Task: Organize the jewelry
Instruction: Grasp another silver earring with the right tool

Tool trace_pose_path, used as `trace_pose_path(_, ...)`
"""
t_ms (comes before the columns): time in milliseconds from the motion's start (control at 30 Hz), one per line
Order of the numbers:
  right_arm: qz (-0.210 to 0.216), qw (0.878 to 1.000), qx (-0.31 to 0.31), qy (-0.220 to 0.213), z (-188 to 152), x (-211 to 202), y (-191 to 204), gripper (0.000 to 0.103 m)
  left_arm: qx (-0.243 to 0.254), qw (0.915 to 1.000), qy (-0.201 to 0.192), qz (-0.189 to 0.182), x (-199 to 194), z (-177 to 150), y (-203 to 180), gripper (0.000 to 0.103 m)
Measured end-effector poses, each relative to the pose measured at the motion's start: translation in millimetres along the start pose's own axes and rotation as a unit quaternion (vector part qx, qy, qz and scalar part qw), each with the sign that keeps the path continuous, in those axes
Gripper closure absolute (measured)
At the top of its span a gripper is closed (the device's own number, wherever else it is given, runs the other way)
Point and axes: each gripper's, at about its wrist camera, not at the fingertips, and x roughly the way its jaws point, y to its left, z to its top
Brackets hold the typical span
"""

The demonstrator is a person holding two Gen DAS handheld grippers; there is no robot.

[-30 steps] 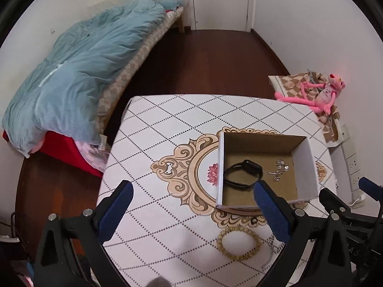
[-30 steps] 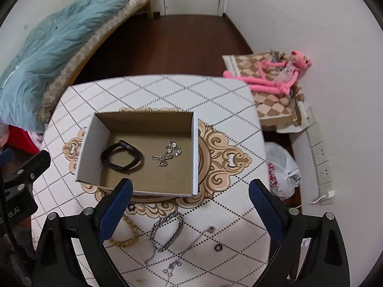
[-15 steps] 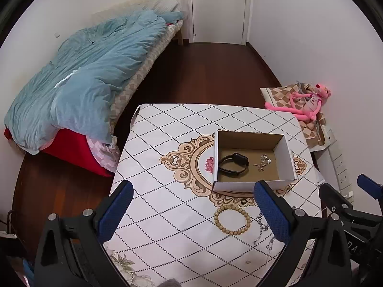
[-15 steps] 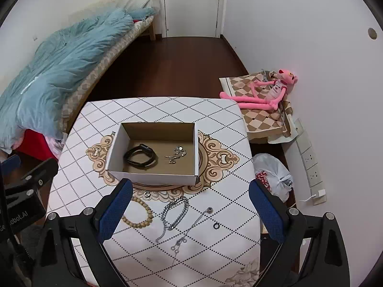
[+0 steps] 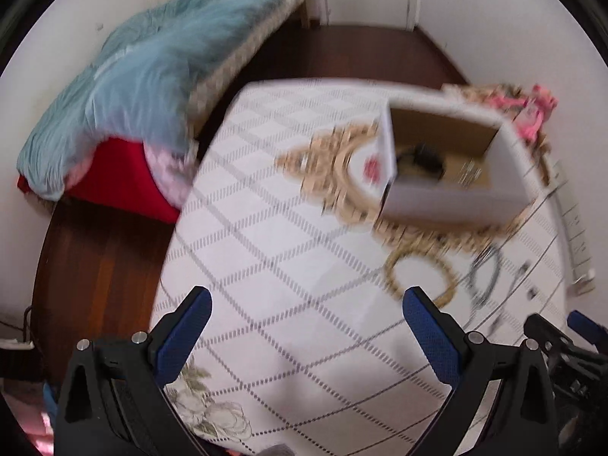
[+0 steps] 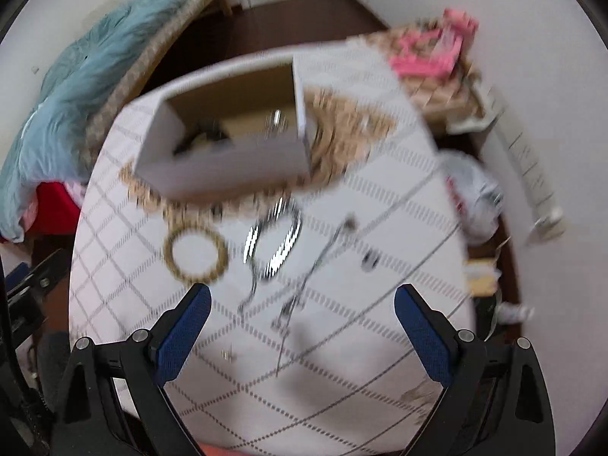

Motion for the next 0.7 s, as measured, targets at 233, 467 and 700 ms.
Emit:
trace_pose_path(233, 0.045, 0.998, -0.025, 0.02, -46.0, 30.8, 29.8, 0.044, 0.001, 0.9987, 0.046, 0.021, 34.2, -33.5, 8.8, 0.0)
trace_pose_path(467, 0.036, 0.997, -0.063, 0.024, -67.6, 53.3, 61.0, 0.064, -0.001, 0.998, 0.057, 0.029, 44.3, -46.3, 14.8, 0.0)
trace_pose_path(700, 0.031, 0.998, -0.06, -0.003, -67.3, 49.8, 56.8, 0.094, -0.01, 0.9986, 0.052, -0.003, 49.7, -27.7, 7.9, 0.0)
